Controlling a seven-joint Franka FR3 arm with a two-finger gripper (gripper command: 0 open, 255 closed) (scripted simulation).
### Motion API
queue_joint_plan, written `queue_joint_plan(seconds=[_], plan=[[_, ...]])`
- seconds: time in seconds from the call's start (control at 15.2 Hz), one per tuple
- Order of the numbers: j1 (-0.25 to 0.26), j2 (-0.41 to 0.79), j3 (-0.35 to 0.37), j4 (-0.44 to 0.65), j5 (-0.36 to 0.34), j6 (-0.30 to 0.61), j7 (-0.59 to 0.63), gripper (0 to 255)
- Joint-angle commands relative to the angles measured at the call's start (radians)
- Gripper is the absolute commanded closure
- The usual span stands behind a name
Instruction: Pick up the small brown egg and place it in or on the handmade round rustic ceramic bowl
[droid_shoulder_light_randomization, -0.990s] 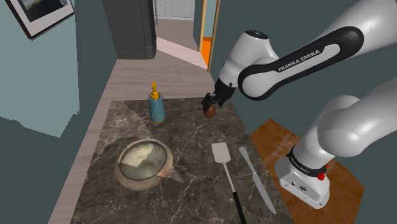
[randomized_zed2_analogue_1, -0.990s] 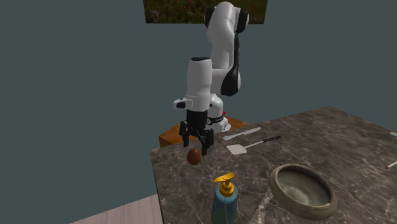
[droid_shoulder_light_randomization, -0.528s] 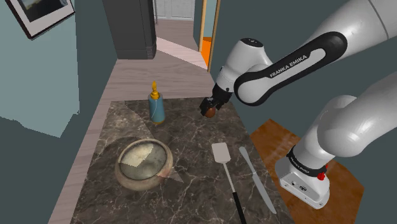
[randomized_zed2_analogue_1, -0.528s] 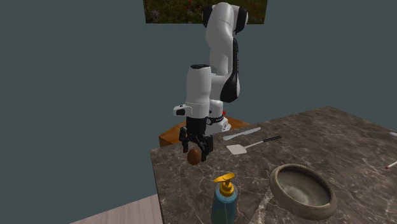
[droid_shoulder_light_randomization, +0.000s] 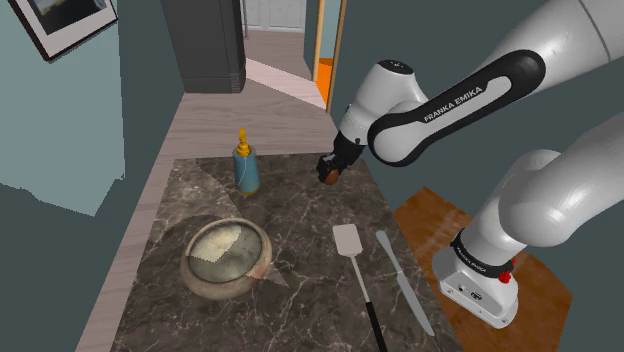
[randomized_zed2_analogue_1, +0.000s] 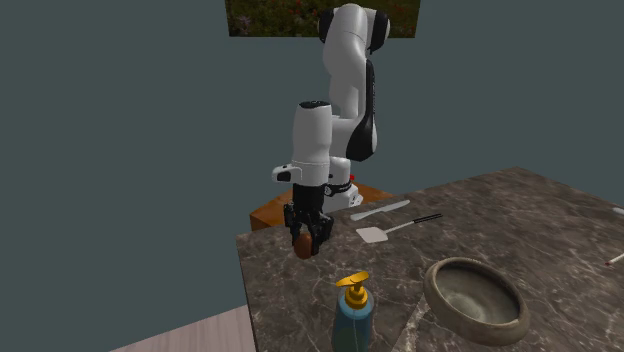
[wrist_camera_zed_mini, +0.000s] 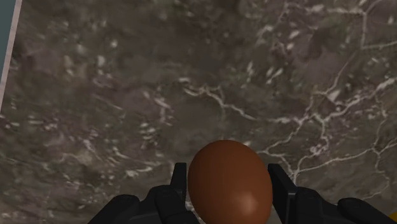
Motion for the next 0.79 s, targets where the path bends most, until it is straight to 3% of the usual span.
queue_joint_plan(seconds=[0.0,0.33,0.73], plan=[[0.000,0.000,0.000,0.000,0.000,0.000,0.000,255],[0.000,0.000,0.000,0.000,0.000,0.000,0.000,255],[0.001,-0.083,-0.011,0.030,-0.003,-0.112,0.001,255]])
